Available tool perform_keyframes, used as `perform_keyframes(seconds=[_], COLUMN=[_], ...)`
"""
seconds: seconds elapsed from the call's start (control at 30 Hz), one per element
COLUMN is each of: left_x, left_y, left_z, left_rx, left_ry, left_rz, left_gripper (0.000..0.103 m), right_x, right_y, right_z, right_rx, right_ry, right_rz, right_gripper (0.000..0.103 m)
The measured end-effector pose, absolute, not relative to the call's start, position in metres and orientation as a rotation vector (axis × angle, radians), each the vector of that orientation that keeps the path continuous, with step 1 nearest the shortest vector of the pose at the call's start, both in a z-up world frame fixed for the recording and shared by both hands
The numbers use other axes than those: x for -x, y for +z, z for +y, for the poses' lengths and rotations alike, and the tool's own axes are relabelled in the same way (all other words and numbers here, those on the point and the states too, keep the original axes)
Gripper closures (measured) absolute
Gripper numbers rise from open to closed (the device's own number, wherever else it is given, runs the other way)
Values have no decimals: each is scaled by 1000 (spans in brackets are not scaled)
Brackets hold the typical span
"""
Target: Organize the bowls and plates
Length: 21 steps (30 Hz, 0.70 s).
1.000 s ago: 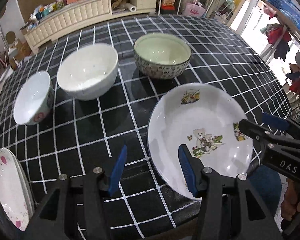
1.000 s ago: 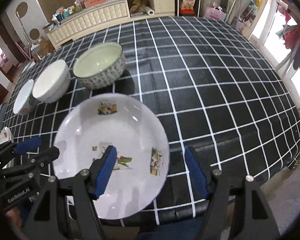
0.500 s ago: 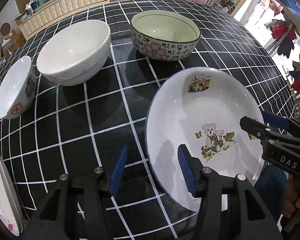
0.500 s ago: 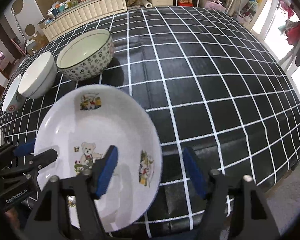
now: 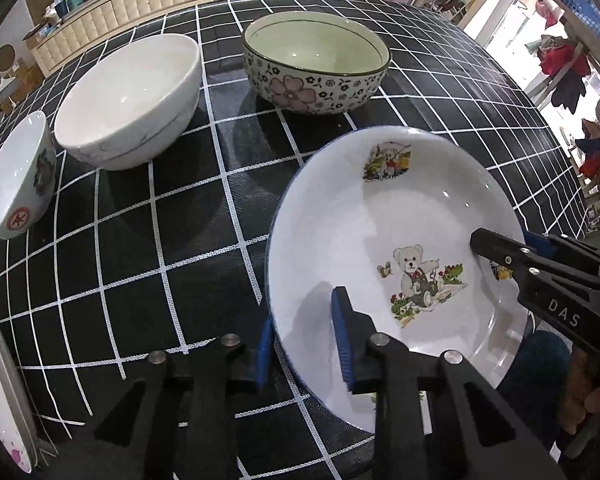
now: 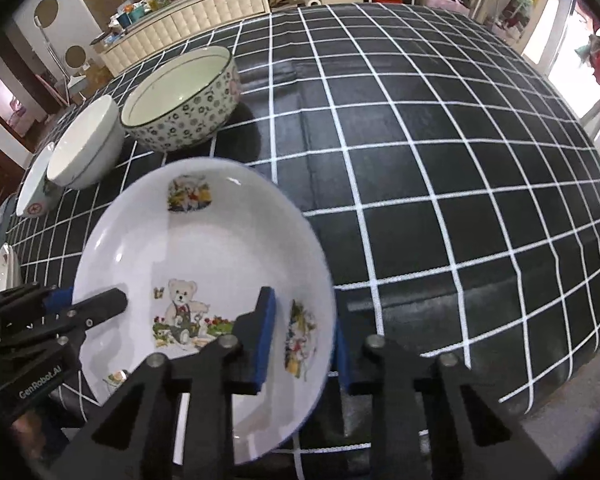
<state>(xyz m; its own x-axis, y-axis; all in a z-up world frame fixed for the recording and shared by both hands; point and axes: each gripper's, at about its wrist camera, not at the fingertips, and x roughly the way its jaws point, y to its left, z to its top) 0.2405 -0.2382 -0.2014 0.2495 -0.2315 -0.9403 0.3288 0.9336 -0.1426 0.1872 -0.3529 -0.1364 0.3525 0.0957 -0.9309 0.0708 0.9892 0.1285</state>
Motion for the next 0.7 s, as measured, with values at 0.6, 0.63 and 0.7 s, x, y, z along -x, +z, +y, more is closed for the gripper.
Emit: perform_keyframes(seconds=[0.6,0.63,0.7], left_x=[-233,-231,-228], left_y=[-177,-174,-168], left_z=[-220,-216,-206], left_rx=[-111,-109,-103], left_ry=[-354,-350,-339], left_rz=[1207,1202,1193], left_gripper=[79,79,79], right_x=[-181,-180,-178], right_y=[-111,-109,-104], right_z=[-328,-324,-315], right_rx=[-147,-147,-142], right_ry=[26,32,49], right_rz=[1151,1149,1142], right_gripper=[72,72,72])
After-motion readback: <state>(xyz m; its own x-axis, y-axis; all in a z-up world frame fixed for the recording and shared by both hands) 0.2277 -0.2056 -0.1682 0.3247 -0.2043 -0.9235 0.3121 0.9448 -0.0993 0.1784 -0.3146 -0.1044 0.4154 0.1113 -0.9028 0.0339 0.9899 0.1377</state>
